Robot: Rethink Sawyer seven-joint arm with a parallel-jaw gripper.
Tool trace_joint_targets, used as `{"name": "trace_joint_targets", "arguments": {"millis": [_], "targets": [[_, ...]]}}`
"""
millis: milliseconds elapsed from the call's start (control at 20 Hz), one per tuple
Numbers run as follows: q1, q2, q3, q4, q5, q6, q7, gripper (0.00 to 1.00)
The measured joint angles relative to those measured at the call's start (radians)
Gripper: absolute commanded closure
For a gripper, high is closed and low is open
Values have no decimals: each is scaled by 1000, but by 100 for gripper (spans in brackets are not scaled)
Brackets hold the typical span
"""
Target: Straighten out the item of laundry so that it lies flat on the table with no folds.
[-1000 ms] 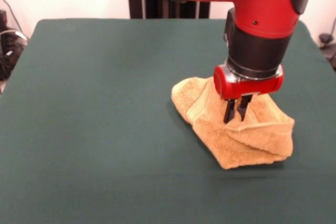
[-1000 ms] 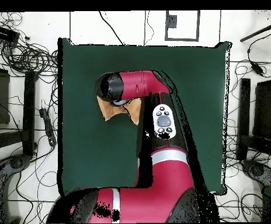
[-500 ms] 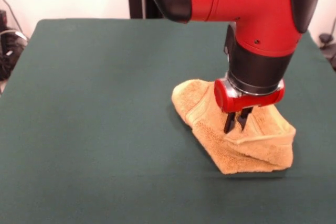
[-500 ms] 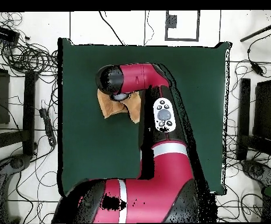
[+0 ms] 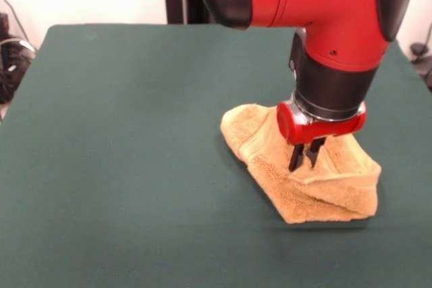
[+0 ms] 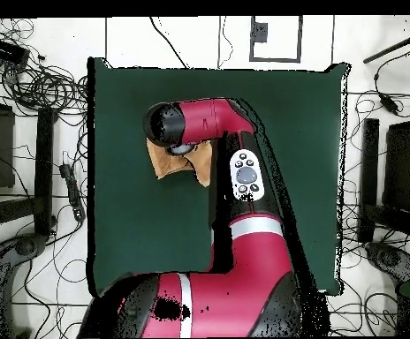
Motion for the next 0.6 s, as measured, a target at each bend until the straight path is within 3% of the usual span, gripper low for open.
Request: {"name": "trace_joint_targets", "arguments": {"millis": [150,200,600], "targets": [[0,-14,0,22,-1,-21,0,100],[0,-35,0,49,-2,-34,0,0],[0,-64,0,83,-2,-33,0,0]]}}
